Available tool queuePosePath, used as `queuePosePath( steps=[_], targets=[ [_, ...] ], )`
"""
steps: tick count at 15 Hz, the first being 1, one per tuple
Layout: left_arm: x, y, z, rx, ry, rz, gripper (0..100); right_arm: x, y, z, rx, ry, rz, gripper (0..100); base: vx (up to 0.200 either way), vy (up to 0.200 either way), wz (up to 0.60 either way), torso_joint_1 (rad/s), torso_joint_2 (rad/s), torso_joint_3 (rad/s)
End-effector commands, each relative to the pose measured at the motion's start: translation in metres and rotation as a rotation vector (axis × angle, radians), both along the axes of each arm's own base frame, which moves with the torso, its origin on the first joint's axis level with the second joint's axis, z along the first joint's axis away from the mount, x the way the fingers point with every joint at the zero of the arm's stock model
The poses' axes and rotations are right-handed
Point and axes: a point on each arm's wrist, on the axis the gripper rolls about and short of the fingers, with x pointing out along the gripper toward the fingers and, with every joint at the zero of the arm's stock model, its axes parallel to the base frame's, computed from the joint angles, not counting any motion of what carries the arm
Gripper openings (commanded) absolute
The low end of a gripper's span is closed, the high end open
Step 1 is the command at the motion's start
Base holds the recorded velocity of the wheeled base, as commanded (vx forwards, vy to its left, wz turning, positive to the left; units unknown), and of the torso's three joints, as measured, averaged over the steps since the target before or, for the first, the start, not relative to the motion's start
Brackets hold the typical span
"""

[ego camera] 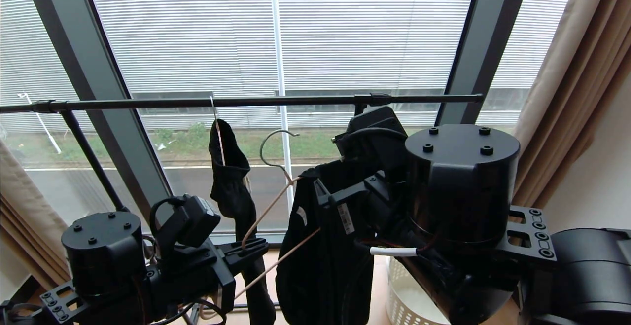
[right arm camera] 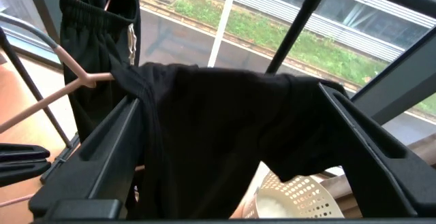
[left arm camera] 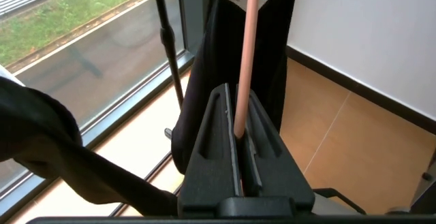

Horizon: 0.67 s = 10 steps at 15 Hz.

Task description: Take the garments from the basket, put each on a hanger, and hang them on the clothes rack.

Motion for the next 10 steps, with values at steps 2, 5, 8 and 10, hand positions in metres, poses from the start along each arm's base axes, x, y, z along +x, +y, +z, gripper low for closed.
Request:
queuePosePath(
  steps=[2,5,8,10],
  targets=[
    [0.001,0.002,0.0,0.001,-0.004,0.011,0,-0.005,0.002,-0.003,-0.009,0.004,0.016,100,0.0,0.0,0.0,0.0,0.0,0.0],
    [0.003,0.005,0.001,0.0,-0.005,0.023,0,-0.007,0.001,-0.002,-0.013,0.003,0.02,100,0.0,0.0,0.0,0.0,0.0,0.0],
    [0.002,0.005,0.0,0.003,-0.002,0.022,0,-0.009,-0.003,0.001,-0.024,-0.004,0.023,100,0.0,0.0,0.0,0.0,0.0,0.0],
    [0.001,0.005,-0.001,0.004,0.003,0.011,0,-0.006,-0.014,0.004,-0.045,-0.005,0.031,100,0.0,0.0,0.0,0.0,0.0,0.0]
  ],
)
